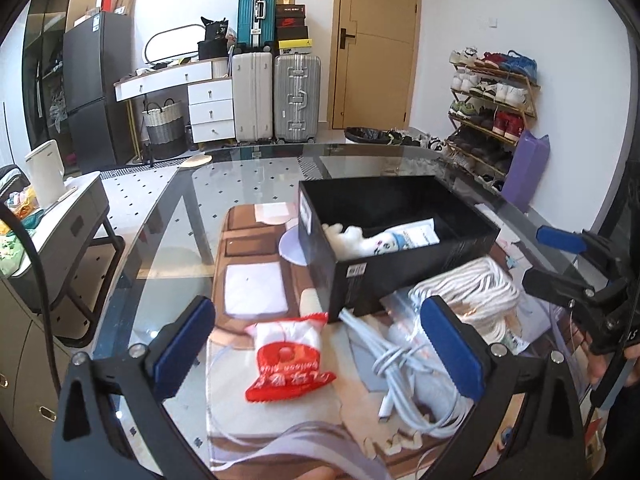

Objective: Organize soft objects
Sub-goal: 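Open both tools to release the toy and packet, then withdraw, then grasp the red balloon glue packet with the left tool while the right tool grasps the rope bag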

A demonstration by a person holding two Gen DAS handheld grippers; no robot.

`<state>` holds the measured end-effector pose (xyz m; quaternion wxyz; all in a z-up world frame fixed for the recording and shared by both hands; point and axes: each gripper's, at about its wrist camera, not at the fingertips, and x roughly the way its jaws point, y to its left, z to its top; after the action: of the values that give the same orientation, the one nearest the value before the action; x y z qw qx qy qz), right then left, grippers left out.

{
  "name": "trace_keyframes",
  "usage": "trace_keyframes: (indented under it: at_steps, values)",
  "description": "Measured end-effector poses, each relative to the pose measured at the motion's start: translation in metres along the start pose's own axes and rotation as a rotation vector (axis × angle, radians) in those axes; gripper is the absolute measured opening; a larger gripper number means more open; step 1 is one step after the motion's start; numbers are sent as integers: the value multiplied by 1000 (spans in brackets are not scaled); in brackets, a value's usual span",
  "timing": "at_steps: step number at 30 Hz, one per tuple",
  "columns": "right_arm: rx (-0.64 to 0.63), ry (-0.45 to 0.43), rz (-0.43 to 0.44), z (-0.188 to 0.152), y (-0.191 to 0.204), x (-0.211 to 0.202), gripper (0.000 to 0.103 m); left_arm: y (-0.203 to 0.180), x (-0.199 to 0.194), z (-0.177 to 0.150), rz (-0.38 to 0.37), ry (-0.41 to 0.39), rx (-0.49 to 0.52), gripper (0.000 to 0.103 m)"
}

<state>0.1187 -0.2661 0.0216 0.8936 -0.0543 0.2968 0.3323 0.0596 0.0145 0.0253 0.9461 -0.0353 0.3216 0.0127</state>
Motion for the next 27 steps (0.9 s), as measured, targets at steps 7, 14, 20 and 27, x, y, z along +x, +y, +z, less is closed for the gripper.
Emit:
trace_keyframes:
  at_steps: [7,14,20,27]
  values:
    - [-1,20,15,-3,1,3,102,8,2,-11,26,32,-14,103]
    - [4,30,25,-3,0,7,102,15,13,-18,51,62,-23,103]
    - [-1,57,38,-7,4,15,102,17,22,-21,49,88,-26,103]
    - [-12,83,48,-11,10,25,102,18,29,-24,43,120,-29,103]
